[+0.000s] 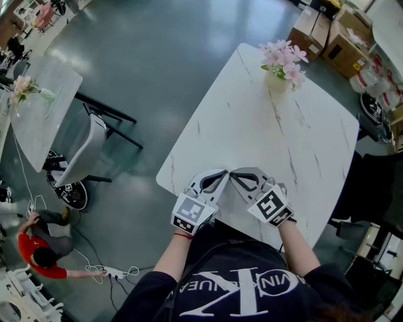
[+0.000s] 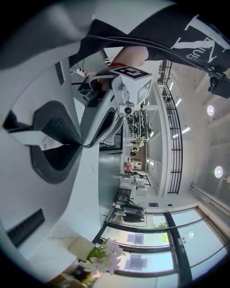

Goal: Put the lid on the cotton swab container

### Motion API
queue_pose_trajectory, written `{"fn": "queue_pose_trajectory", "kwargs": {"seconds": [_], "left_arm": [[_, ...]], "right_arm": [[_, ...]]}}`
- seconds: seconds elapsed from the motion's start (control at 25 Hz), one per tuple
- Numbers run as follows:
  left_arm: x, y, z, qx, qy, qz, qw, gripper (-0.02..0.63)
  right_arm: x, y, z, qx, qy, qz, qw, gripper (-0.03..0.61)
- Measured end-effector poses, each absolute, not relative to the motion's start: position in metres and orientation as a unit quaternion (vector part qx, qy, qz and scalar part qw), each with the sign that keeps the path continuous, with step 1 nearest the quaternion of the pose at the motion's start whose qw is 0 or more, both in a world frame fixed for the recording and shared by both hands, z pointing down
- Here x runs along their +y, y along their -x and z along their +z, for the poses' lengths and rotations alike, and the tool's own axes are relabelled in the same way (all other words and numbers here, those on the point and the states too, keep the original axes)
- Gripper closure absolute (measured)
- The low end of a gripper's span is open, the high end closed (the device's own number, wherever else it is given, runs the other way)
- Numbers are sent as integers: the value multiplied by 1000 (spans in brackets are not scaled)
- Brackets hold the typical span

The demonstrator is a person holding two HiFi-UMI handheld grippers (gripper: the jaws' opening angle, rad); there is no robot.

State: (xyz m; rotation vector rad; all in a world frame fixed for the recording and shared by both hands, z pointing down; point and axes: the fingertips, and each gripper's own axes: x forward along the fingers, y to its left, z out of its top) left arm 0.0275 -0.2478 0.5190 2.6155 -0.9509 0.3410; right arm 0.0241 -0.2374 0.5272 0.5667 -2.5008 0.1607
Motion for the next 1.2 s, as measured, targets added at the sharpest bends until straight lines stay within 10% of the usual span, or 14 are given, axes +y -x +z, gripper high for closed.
{"fn": "queue_pose_trajectory", "kwargs": {"seconds": [1.2], "left_arm": [[-213,-17,455,-364,-919,95,117,606]], "right_arm": [[-204,-18,449,-946,-254,93,178,575]]}}
